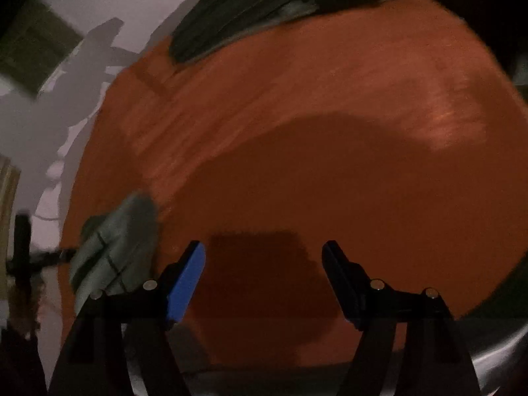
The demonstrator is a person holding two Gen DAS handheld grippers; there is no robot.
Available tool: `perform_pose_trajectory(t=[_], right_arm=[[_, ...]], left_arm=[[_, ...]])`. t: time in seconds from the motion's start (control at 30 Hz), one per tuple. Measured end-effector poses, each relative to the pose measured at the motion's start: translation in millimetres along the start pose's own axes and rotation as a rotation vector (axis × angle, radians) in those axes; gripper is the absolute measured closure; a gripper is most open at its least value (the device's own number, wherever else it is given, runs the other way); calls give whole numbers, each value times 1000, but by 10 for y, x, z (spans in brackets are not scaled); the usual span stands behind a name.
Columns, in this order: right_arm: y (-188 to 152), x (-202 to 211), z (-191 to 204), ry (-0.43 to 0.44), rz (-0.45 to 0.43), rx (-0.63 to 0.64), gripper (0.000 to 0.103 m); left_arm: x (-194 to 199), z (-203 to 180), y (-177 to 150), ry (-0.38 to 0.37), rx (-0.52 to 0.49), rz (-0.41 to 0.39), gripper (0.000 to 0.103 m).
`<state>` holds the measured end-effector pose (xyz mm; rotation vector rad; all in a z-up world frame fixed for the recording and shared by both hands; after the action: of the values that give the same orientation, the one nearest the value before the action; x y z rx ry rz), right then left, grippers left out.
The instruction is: Fold clothes
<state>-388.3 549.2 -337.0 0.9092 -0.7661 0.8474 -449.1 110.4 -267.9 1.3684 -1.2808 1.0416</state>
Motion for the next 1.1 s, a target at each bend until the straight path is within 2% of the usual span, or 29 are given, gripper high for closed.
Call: perform_pose_trajectory(t=[0.07,0.13,0.23,0.3,0.33,0.37,0.4,0.43,0.5,0.53,0.57,0.63,0.7,0.77,0.87,0.97,1.03,1.1], right_arm=[[-121,-246,264,95,96,37,30],[-287,-402,471,148,201,62,30],[-499,-686,588,146,358,112,30],[-547,-786,624,122,396,156,30],[-552,-806,646,109,395,174,30],[-553,-823,672,109,401,182,30],[-550,-833,704,117,410,186,31],[-553,-834,753,131,423,195,36],[-610,-840,884,186,477,235,72],[-650,-843,957,213,508,260,76],[-683,-836,1013,200,512,295,78],[-711,-796,1112,132,471,379,91],[-582,-626,1091,125,377,334,93],[-363,-287,1021,108,241,275,94],[-29,339,1041,-38,15,341,95],[377,890,967,-213,-157,384,95],[654,1097,880,-291,-211,366,95],[855,1268,718,-409,-252,380,95]], left_arm=[[-39,35,105,-6,-10,6,27],[-124,76,155,-27,0,21,27],[-322,118,171,-75,24,55,27],[-405,88,135,-117,26,54,28],[-420,62,91,-125,11,33,35],[-413,33,44,-128,-2,6,51],[-405,4,-3,-131,-14,-22,56],[-397,-25,-51,-134,-26,-49,64],[-266,-19,-154,-137,-8,-117,74],[-191,-6,-198,-139,5,-145,77],[-136,22,-212,-140,19,-165,78],[85,166,-248,-143,72,-227,79],[376,382,-298,-146,142,-304,79],[679,619,-354,-152,182,-371,79],[985,900,-370,-134,224,-435,79],[1070,1006,-345,-122,237,-462,79],[1014,951,-297,-125,244,-463,79],[901,872,-198,-132,245,-462,79]])
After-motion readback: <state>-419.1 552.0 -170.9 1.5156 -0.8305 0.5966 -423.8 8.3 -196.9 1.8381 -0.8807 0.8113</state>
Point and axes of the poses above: each gripper's, at about its wrist camera, not at the fingertips, and x roughly against the way its jaws point, z to its left, y to its top, the point moved 1 cm from there along -x, roughly the way its jaws point, and after that the axes turned 4 degrees about x, right-handed, at the moved point
